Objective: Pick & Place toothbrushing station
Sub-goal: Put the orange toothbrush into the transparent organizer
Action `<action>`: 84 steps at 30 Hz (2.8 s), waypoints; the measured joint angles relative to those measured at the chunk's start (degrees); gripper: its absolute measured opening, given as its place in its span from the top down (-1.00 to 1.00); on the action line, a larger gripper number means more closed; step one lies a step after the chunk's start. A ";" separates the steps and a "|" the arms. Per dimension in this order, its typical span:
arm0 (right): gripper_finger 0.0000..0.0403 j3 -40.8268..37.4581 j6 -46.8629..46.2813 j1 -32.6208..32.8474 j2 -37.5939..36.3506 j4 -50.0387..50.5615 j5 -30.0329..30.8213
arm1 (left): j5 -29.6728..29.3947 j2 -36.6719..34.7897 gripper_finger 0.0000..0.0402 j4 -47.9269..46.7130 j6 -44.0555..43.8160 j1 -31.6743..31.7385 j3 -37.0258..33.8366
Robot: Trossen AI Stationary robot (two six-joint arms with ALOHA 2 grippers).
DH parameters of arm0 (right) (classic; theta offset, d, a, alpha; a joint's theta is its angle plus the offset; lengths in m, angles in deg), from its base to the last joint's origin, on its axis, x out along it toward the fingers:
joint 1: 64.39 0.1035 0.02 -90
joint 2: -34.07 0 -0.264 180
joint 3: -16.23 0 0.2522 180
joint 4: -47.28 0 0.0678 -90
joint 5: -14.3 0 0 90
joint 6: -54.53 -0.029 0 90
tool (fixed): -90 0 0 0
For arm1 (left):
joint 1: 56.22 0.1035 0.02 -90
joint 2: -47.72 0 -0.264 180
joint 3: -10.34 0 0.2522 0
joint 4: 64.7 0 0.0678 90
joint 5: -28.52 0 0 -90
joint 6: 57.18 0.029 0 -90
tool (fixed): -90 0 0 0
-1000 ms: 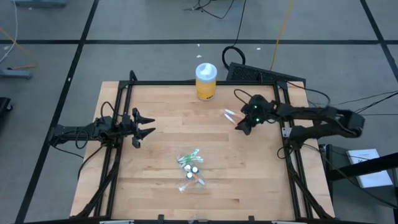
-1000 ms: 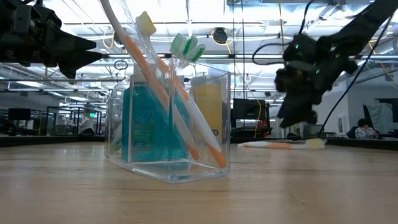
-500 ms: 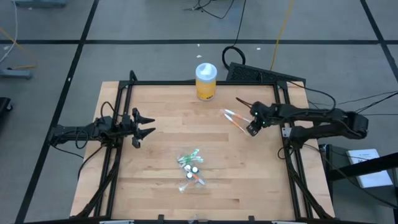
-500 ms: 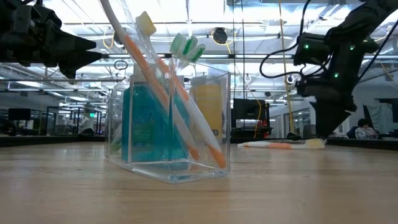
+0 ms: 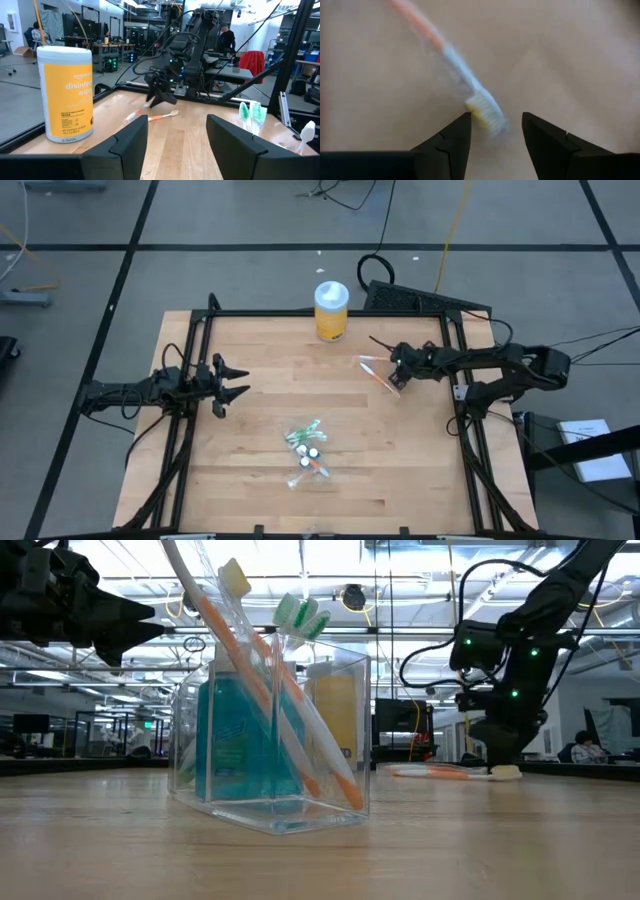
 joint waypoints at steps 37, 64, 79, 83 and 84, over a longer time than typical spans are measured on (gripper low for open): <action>0.16 2.84 -24.93 -15.14 0.07 -5.57 -13.15 | -0.01 0.00 -0.04 0.01 0.01 0.00 0.02; 0.18 -1.27 -24.52 -19.23 12.37 -35.46 -11.62 | -0.03 0.00 -0.04 0.00 0.01 -0.01 0.02; 0.94 -1.49 -16.80 -19.26 12.63 -39.28 -11.96 | -0.03 0.00 -0.04 0.02 -0.02 0.00 0.00; 0.98 -1.49 -13.83 -19.02 12.51 -41.14 -13.07 | -0.03 0.00 -0.04 0.01 0.00 0.00 0.00; 0.99 -1.49 -12.85 -18.91 12.30 -41.66 -13.98 | -0.03 0.00 -0.04 0.02 0.00 -0.02 0.01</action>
